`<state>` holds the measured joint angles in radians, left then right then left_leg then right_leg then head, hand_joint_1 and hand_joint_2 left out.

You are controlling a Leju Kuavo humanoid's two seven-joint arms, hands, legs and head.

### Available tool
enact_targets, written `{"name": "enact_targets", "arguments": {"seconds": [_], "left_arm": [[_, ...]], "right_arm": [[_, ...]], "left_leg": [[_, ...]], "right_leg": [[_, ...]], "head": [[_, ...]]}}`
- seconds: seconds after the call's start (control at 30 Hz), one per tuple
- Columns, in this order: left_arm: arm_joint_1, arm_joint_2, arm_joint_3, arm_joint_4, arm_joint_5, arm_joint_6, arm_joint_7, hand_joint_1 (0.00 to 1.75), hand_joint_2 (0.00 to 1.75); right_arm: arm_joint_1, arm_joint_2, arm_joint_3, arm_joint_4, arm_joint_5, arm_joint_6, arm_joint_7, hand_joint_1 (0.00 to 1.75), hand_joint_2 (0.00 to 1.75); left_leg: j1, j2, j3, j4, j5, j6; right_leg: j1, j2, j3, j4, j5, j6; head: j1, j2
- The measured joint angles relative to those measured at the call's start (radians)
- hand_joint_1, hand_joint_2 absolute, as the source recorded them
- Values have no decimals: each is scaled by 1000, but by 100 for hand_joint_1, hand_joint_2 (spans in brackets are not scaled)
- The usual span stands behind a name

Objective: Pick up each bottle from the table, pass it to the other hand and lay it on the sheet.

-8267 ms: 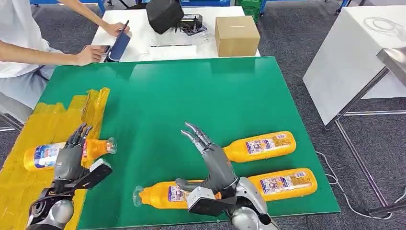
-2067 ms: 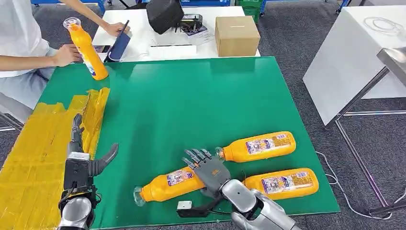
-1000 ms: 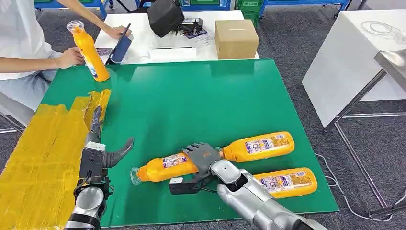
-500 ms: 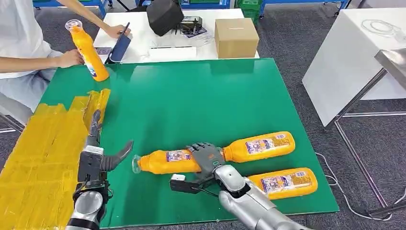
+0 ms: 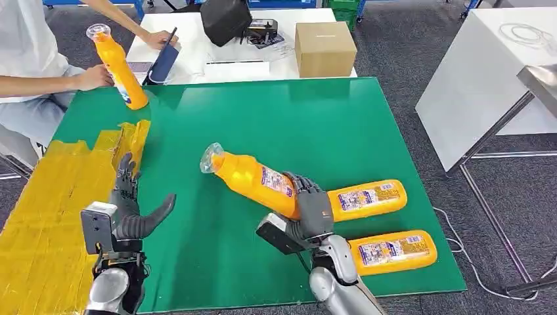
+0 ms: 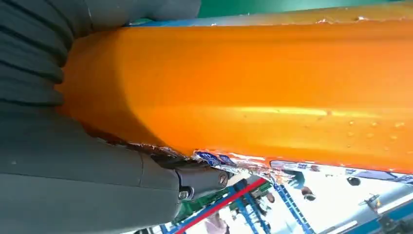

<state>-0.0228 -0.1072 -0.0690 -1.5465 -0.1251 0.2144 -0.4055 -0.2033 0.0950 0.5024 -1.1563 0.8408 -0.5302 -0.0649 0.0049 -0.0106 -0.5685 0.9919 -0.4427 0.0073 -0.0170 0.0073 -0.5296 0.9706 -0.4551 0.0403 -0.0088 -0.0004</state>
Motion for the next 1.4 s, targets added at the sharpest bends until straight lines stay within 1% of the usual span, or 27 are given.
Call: {"name": "enact_targets", "arguments": {"seconds": [0.3, 0.37, 0.47, 0.53, 0.6, 0.7, 0.8, 0.9, 1.13, 1.17, 1.2, 1.4], "left_arm": [[1, 0, 0, -7, 3, -3, 1, 0, 175], [2, 0, -2, -10, 21, -26, 1, 0, 175], [5, 5, -15, -23, 87, -121, 19, 0, 175], [5, 14, -38, -26, 136, -201, 36, 0, 175], [2, 25, -69, -30, 196, -291, 50, 0, 175], [-4, 42, -116, -33, 261, -390, 57, 0, 175], [-13, 60, -163, -40, 280, -436, 62, 0, 175], [-21, 71, -199, -41, 285, -452, 64, 0, 175], [-23, 74, -207, -42, 287, -454, 64, 0, 175], [-29, 82, -225, -42, 299, -460, 64, 0, 175], [-37, 88, -245, -42, 311, -470, 67, 0, 175], [-51, 97, -271, -41, 317, -476, 70, 0, 175]], "right_arm": [[12, 6, -29, -20, -2, 0, -2, 175, 175], [16, 10, -36, -22, -32, -8, -23, 175, 175], [26, 23, -63, -31, -147, -28, -106, 175, 175], [29, 32, -80, -39, -232, -17, -170, 175, 175], [29, 38, -91, -43, -311, 29, -215, 175, 175], [28, 46, -94, -43, -372, 103, -256, 175, 175], [26, 59, -94, -42, -436, 160, -306, 175, 175], [23, 71, -93, -42, -460, 183, -325, 175, 175], [21, 74, -93, -42, -463, 187, -327, 175, 175], [18, 76, -91, -42, -492, 206, -346, 175, 175], [13, 84, -82, -43, -512, 224, -364, 175, 175], [-1, 90, -51, -41, -517, 245, -367, 175, 175]], "left_leg": [[0, 0, 0, 0, 0, 0], [0, 0, 0, 0, 0, 0], [0, 0, 0, 0, 0, 0], [0, 0, 0, 0, 0, 0], [0, 0, 0, 0, 0, 0], [0, 0, -1, 0, 0, 0], [0, 0, 0, 0, 0, 0], [0, 0, 0, 0, 0, 0], [0, 0, -1, 0, 0, 0], [0, 0, -1, 0, 0, 0], [0, 0, -1, 0, 0, 0], [0, 0, -1, 0, 0, 0]], "right_leg": [[0, 0, 0, 0, 0, 0], [0, 0, 0, 0, 0, 0], [0, 0, -1, 0, 0, 0], [0, 0, -1, 0, 0, 0], [0, 0, -1, 0, 0, 0], [0, 0, -1, 0, 0, 0], [0, 0, -1, 0, 0, 0], [0, 0, -1, 0, 0, 0], [0, 0, -1, 0, 0, 0], [0, 0, -1, 0, 0, 0], [0, 0, -1, 0, 0, 0], [0, 0, -1, 0, 0, 0]], "head": [[0, 0], [0, 0], [0, 0], [0, 0], [0, 0], [0, 0], [0, 0], [0, 0], [0, 0], [0, 0], [0, 0], [0, 0]]}}
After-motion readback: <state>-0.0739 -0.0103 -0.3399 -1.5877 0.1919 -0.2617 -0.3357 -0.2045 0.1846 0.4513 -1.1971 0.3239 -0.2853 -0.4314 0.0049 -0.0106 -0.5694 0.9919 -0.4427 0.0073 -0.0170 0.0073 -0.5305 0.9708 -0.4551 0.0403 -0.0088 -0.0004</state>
